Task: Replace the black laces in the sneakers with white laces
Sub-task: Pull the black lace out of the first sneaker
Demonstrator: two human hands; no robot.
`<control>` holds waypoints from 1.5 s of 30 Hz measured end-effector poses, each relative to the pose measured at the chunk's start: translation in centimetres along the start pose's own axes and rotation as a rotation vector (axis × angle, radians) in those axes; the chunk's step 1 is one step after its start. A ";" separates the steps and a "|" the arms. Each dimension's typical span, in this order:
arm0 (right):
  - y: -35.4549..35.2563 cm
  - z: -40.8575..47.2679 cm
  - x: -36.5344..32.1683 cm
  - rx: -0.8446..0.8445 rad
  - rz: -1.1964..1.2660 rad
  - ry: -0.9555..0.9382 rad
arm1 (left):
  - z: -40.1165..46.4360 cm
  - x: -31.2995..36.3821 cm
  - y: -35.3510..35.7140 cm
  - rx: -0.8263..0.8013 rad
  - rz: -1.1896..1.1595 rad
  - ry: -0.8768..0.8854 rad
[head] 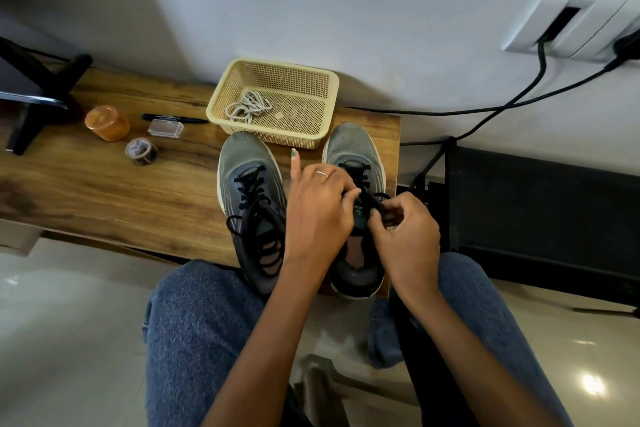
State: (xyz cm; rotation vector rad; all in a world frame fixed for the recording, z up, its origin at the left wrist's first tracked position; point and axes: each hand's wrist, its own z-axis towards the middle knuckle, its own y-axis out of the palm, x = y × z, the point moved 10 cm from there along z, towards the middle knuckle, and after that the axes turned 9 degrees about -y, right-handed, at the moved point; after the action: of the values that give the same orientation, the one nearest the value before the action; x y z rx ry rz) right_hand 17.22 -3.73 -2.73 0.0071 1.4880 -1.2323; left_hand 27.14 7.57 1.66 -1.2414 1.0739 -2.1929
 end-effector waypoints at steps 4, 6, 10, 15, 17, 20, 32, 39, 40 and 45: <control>0.1 0.1 0.1 -0.009 0.012 0.009 | 0.4 -2.5 -2.6 0.171 -0.039 -0.167; 0.1 0.0 0.0 -0.005 0.010 0.003 | 0.2 -4.1 -4.1 0.267 -0.079 -0.285; 0.1 0.1 -0.2 0.000 -0.003 -0.018 | 0.1 -5.3 -4.8 0.302 -0.082 -0.352; -0.3 0.0 0.6 0.022 0.032 0.021 | 0.6 -1.9 -2.1 0.060 -0.065 -0.097; -0.1 0.0 0.4 0.004 0.012 0.016 | 0.2 -0.6 -0.5 -0.055 -0.012 0.006; 0.0 -0.1 0.2 0.000 -0.003 0.013 | -0.4 0.1 1.3 -0.147 0.031 0.077; 0.1 0.0 0.3 0.007 -0.003 0.049 | 0.0 -1.4 0.3 -0.091 -0.093 -0.118; 0.5 0.3 -0.1 0.001 -0.002 0.049 | -0.4 -1.0 0.2 -0.092 -0.177 -0.224; 0.5 0.3 -0.1 0.002 0.002 0.054 | -0.4 -1.1 0.2 -0.088 -0.177 -0.230; 0.6 0.4 -0.2 0.001 0.015 0.055 | -0.6 -1.5 0.2 -0.085 -0.173 -0.275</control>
State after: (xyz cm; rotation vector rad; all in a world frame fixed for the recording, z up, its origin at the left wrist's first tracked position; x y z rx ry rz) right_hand 17.97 -3.64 -2.89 0.0532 1.5324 -1.2296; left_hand 27.46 8.68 0.51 -1.6725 0.9875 -2.0355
